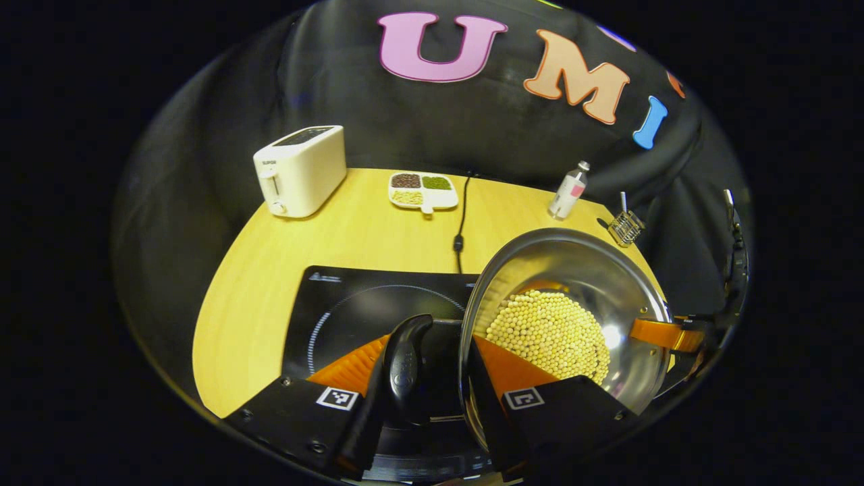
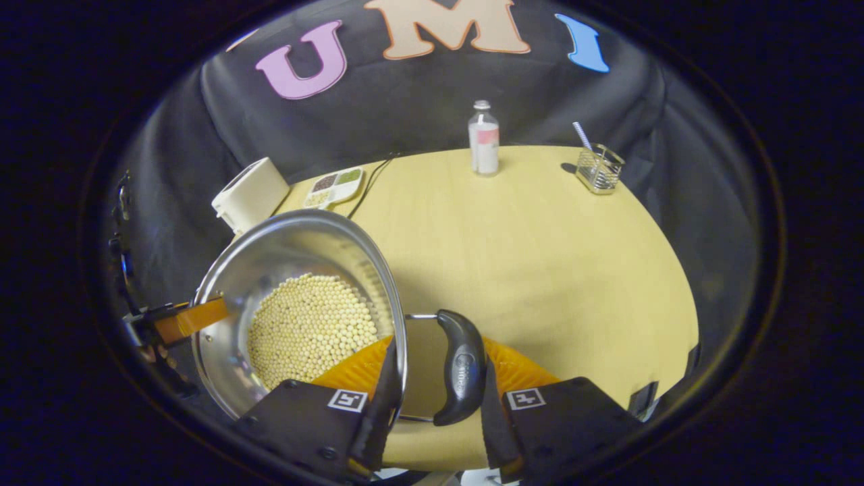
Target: First push the handle of the pot to place it horizontally, then grasp the pot with both hands and set it on the induction cooktop.
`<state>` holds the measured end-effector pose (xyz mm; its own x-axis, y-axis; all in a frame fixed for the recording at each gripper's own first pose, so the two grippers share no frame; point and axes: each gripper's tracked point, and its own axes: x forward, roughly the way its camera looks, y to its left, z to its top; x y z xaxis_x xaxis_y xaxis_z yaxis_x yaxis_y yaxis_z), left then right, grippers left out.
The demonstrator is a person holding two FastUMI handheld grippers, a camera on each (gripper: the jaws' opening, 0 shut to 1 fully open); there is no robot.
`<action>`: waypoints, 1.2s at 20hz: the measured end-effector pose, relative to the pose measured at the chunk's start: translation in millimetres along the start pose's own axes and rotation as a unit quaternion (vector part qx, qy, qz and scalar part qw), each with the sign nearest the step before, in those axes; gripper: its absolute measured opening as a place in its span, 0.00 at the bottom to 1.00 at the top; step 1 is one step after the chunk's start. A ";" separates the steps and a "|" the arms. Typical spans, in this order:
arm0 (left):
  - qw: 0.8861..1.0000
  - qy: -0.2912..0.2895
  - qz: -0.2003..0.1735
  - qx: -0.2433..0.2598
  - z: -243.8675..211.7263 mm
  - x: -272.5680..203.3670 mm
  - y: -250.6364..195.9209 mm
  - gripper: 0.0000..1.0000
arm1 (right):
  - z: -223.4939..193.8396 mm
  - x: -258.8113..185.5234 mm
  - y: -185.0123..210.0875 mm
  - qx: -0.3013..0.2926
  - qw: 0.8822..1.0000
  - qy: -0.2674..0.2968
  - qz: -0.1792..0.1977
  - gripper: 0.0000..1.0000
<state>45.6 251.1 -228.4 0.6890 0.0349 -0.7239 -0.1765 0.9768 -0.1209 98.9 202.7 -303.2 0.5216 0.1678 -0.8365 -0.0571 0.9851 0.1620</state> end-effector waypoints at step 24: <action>0.999 0.026 0.021 -0.015 -13.5 5.5 136.6 0.64 | -36.6 46.9 135.0 -0.011 1.000 0.023 0.011 0.60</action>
<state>15.7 381.8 -258.1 0.6436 0.0644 -0.7626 -0.2268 0.9678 -0.1096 84.4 345.0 -339.7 0.4801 0.1900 -0.8564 -0.0865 0.9818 0.1693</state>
